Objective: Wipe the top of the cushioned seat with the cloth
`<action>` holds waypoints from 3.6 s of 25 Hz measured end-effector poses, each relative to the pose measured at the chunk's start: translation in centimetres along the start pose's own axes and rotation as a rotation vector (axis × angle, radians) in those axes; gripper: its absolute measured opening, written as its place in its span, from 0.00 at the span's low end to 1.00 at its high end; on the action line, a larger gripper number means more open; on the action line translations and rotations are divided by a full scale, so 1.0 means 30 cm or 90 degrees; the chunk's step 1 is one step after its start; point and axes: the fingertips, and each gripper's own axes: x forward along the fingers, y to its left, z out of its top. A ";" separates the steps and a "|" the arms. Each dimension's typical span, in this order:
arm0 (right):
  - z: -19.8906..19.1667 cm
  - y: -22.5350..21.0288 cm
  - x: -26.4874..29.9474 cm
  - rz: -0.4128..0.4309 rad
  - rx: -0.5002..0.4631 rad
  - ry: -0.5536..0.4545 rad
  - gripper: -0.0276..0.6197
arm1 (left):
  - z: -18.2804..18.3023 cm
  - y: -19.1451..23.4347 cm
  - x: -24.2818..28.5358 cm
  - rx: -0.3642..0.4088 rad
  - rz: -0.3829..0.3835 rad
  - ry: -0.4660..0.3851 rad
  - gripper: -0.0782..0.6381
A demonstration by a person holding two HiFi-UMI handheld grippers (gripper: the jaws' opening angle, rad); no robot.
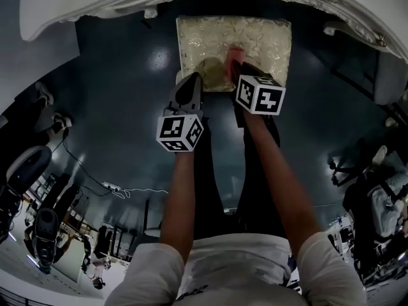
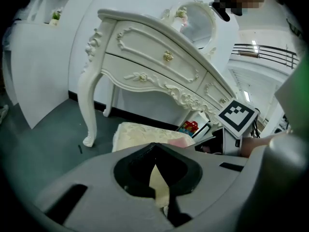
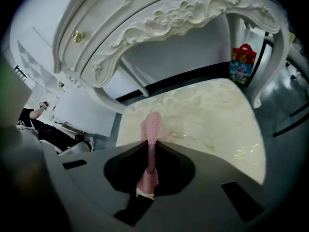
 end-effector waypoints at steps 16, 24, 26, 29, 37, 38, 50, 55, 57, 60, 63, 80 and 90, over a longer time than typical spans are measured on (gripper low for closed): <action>-0.178 0.463 0.327 0.065 -0.067 0.146 0.08 | 0.017 0.319 -0.205 -0.034 0.074 -0.031 0.13; -0.146 0.339 0.239 0.055 -0.058 0.108 0.08 | 0.029 0.238 -0.135 -0.021 0.052 -0.019 0.13; -0.141 0.259 0.213 0.044 -0.036 0.094 0.08 | 0.016 0.195 -0.100 -0.015 0.043 -0.016 0.13; -0.129 0.153 0.157 0.026 -0.006 0.075 0.08 | 0.011 0.125 -0.071 -0.007 0.030 -0.008 0.13; -0.084 -0.145 0.023 -0.008 0.040 0.039 0.08 | -0.037 -0.088 0.060 0.013 -0.012 0.011 0.13; -0.078 -0.183 0.003 -0.015 0.040 0.033 0.08 | -0.044 -0.116 0.076 0.015 -0.016 0.012 0.13; -0.043 -0.484 -0.166 -0.107 0.013 -0.014 0.08 | -0.092 -0.356 0.197 0.021 -0.051 0.024 0.13; -0.053 -0.602 -0.185 -0.135 0.035 -0.021 0.08 | -0.102 -0.370 0.210 0.023 -0.052 0.024 0.13; -0.061 -0.637 -0.173 -0.133 0.022 -0.008 0.08 | -0.109 -0.361 0.209 0.020 -0.051 0.025 0.13; -0.074 -0.671 -0.156 -0.141 0.016 0.020 0.08 | -0.113 -0.355 0.202 0.011 -0.051 0.025 0.13; -0.066 -0.671 -0.161 -0.132 0.078 0.000 0.08 | -0.100 -0.334 0.179 0.001 -0.050 0.021 0.13; -0.195 0.416 0.236 0.076 -0.041 0.091 0.08 | 0.061 0.308 -0.208 -0.035 0.048 -0.016 0.13; -0.280 0.516 0.366 0.041 -0.075 0.164 0.08 | 0.044 0.450 -0.256 -0.041 0.068 -0.003 0.13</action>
